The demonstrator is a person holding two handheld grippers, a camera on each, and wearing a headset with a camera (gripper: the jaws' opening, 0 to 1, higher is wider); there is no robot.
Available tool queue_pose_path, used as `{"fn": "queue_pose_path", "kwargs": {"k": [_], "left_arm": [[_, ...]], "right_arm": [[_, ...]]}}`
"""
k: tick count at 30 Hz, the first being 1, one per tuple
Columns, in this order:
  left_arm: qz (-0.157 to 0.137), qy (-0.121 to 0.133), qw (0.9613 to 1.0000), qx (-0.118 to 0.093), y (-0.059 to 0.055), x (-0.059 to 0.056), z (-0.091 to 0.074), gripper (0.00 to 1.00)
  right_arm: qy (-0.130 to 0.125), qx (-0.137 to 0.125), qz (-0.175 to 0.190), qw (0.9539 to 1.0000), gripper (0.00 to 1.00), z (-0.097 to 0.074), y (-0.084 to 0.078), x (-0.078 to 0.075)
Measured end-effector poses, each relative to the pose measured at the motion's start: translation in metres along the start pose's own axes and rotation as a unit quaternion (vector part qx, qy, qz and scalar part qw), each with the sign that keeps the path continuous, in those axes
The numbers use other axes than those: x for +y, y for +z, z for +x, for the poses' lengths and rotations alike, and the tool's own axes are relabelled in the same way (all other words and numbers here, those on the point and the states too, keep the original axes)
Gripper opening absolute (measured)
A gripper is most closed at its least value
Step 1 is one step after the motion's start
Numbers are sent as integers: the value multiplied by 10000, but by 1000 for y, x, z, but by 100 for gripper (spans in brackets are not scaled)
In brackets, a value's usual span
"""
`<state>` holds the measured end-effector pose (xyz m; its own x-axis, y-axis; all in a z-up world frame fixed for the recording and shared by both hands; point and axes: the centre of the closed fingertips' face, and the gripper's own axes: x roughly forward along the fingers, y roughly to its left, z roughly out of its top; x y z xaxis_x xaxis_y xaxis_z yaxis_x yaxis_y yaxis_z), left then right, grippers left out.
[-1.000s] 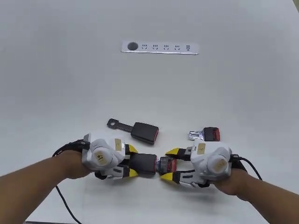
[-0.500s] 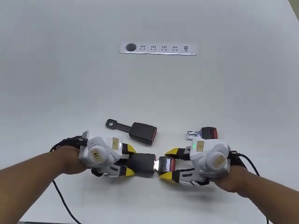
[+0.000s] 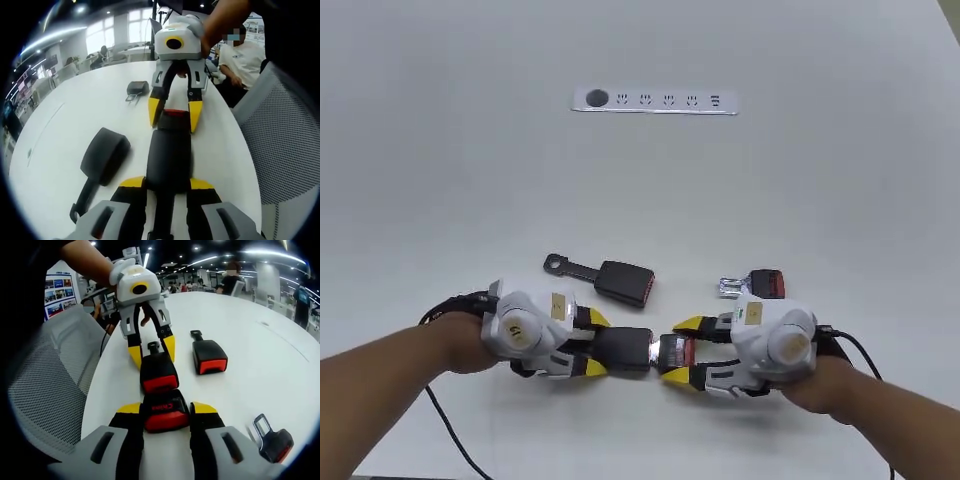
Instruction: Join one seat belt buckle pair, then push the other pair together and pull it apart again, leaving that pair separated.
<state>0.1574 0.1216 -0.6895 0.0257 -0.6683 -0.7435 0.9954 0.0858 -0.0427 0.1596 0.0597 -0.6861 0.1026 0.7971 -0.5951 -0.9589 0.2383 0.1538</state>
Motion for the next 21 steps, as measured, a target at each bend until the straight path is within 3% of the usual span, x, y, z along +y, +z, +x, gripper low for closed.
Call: {"fn": "queue_pose_path", "kwargs": {"k": [21], "left_arm": [[-102, -58, 9999, -78, 0, -1, -1, 31]], "right_arm": [[-57, -105, -36, 9999, 35, -4, 2, 4]]}}
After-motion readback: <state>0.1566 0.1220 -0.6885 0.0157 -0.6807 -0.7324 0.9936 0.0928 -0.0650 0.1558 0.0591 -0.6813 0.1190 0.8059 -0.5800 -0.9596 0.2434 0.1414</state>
